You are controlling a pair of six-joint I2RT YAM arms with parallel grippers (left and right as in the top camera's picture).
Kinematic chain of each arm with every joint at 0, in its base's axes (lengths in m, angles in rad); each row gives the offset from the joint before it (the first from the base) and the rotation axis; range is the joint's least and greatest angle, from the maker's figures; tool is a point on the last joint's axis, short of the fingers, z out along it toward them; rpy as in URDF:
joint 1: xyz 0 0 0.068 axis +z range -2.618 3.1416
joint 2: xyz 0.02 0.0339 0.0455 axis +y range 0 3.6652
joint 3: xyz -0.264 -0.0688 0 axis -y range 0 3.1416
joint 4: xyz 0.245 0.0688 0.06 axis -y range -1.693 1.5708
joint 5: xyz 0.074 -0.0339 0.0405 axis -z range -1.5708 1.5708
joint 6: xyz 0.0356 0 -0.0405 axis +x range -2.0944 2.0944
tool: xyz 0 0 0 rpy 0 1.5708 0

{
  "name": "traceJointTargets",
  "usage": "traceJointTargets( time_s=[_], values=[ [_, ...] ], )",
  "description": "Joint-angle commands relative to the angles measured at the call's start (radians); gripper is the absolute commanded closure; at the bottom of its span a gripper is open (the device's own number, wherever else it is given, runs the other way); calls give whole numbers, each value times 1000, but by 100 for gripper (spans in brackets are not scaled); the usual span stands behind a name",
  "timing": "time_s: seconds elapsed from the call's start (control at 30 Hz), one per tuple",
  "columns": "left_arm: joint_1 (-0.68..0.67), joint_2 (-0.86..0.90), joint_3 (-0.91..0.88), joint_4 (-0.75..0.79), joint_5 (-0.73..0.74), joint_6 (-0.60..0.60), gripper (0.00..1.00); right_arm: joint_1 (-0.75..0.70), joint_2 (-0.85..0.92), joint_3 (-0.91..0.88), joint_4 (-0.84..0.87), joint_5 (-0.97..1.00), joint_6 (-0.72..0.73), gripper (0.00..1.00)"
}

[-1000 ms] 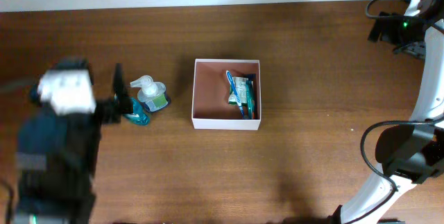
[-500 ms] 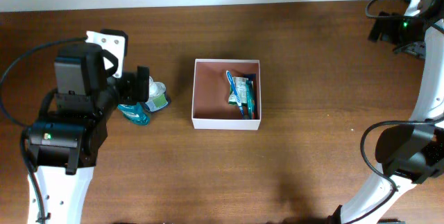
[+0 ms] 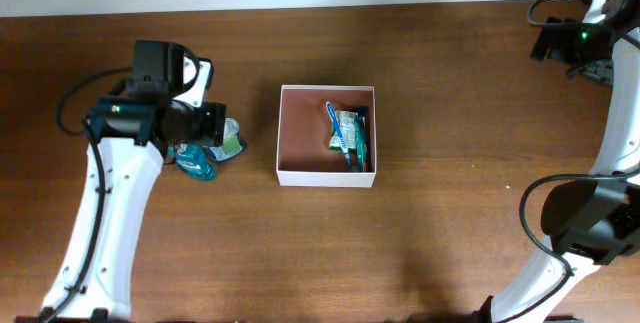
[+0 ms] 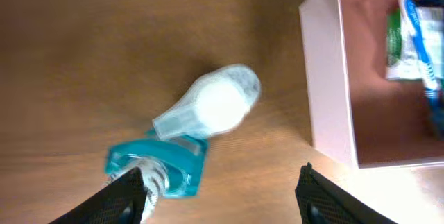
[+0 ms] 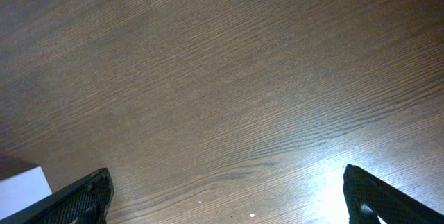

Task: Pack container
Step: 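Move the left gripper toward the teal Listerine bottle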

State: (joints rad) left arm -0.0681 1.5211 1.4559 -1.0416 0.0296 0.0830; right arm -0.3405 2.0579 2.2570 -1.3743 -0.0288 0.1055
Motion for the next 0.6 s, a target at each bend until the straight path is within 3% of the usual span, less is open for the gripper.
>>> traceJointTargets(
  time_s=[0.0, 0.27, 0.43, 0.53, 0.57],
  values=[
    [85, -1, 8, -52, 154, -21, 30, -1, -20, 6, 1, -9, 8, 1],
    [167, -2, 8, -84, 145, -8, 31, -1, -20, 6, 1, -9, 8, 1],
    [167, 10, 8, -60, 6, -2, 31, -1, -20, 6, 1, -9, 8, 1],
    [167, 23, 8, -41, -11, 20, 29, -1, -20, 6, 1, -9, 8, 1],
    [167, 31, 8, -34, -11, 34, 24, -1, -20, 6, 1, -9, 8, 2]
  ],
)
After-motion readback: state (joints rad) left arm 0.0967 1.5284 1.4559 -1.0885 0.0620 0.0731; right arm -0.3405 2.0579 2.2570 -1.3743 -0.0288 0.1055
